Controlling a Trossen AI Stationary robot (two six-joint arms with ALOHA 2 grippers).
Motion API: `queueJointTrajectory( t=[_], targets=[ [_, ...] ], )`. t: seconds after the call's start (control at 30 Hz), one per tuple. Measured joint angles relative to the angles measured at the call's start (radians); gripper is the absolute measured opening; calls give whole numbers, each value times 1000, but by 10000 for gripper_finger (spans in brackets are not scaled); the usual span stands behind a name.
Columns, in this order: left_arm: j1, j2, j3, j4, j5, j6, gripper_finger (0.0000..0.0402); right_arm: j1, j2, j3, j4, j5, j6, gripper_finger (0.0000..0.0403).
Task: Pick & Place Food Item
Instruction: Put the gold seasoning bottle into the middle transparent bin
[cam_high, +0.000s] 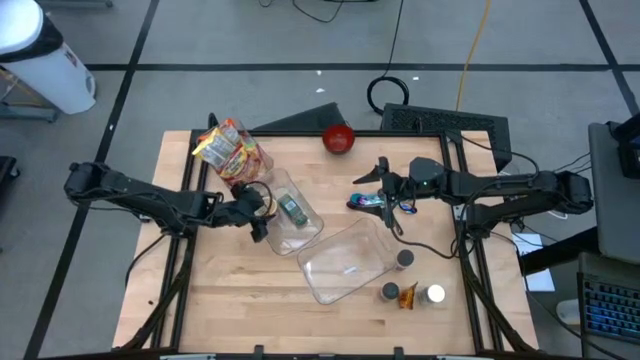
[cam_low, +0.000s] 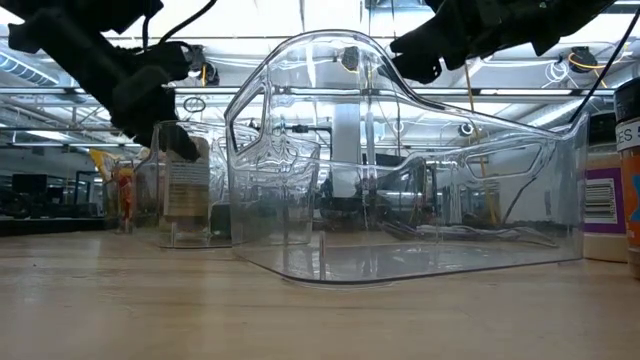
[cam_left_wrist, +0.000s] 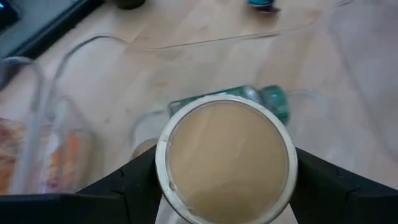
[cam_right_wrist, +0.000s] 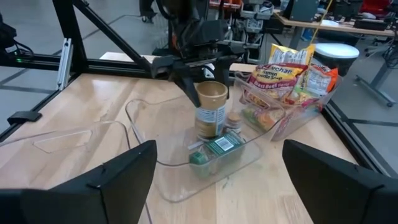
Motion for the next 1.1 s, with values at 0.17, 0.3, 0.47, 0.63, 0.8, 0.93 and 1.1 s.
queueJointTrajectory(
  t=[0.17, 0.3, 0.47, 0.63, 0.8, 0.93, 1.1],
  targets=[
    [0, 0, 0, -43, -28, -8, 274, 0, 0, 0, -1, 0, 2, 343],
    [0, 1, 0, -80, -41, -54, 274, 0, 0, 0, -4, 0, 4, 340],
    [0, 1, 0, -92, -52, -78, 274, 0, 0, 0, -4, 0, 3, 339],
    [0, 1, 0, -94, -52, -82, 277, 0, 0, 0, -4, 0, 2, 338],
    [0, 1, 0, -97, -44, -117, 377, 0, 0, 0, -8, 0, 3, 341],
    [0, 1, 0, -91, -37, -124, 359, 0, 0, 0, -8, 0, 33, 339],
    [0, -4, 22, -110, -34, -123, 307, 0, 0, 0, -28, 0, 48, 337]
  ],
)
